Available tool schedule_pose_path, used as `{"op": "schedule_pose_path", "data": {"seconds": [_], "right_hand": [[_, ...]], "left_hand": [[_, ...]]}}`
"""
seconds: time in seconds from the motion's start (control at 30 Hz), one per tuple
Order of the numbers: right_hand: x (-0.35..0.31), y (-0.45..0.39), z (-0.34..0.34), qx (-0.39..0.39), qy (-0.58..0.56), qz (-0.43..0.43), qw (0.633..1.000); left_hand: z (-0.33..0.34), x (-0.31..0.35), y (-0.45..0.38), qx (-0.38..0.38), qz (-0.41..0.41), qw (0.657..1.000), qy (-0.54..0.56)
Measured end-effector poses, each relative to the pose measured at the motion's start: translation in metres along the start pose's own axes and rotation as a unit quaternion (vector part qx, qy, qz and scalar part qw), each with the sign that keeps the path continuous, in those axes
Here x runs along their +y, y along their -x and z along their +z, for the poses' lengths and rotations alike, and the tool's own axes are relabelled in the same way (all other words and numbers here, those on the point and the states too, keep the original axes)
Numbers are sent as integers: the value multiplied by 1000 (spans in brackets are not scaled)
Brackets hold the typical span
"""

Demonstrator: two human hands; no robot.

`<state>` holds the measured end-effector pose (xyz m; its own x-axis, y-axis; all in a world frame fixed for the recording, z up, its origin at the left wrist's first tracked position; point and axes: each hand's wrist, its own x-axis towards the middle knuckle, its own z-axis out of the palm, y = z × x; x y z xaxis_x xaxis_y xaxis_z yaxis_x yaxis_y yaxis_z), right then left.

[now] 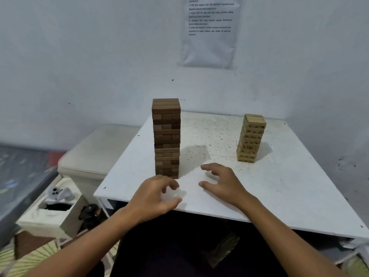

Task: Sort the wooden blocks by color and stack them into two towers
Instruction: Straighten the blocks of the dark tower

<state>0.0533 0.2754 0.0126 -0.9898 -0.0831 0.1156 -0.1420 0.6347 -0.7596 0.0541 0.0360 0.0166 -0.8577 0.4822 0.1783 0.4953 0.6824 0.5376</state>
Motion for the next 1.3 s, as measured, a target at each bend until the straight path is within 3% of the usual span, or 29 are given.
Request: {"op": "schedule_pose_path", "data": {"seconds": [0.2, 0.47, 0.63, 1.3], "right_hand": [[-20, -32, 25, -46, 28, -10, 999], [-22, -62, 40, -72, -5, 4, 997], [-19, -73, 43, -78, 56, 4, 995], [-14, -87, 50, -76, 58, -17, 995]], "left_hand": [[-24, -50, -1, 128, -101, 987, 16], [-28, -75, -37, 54, -150, 987, 36], [-27, -86, -51, 18, -152, 987, 47], [-22, -96, -60, 29, -129, 988, 85]]}}
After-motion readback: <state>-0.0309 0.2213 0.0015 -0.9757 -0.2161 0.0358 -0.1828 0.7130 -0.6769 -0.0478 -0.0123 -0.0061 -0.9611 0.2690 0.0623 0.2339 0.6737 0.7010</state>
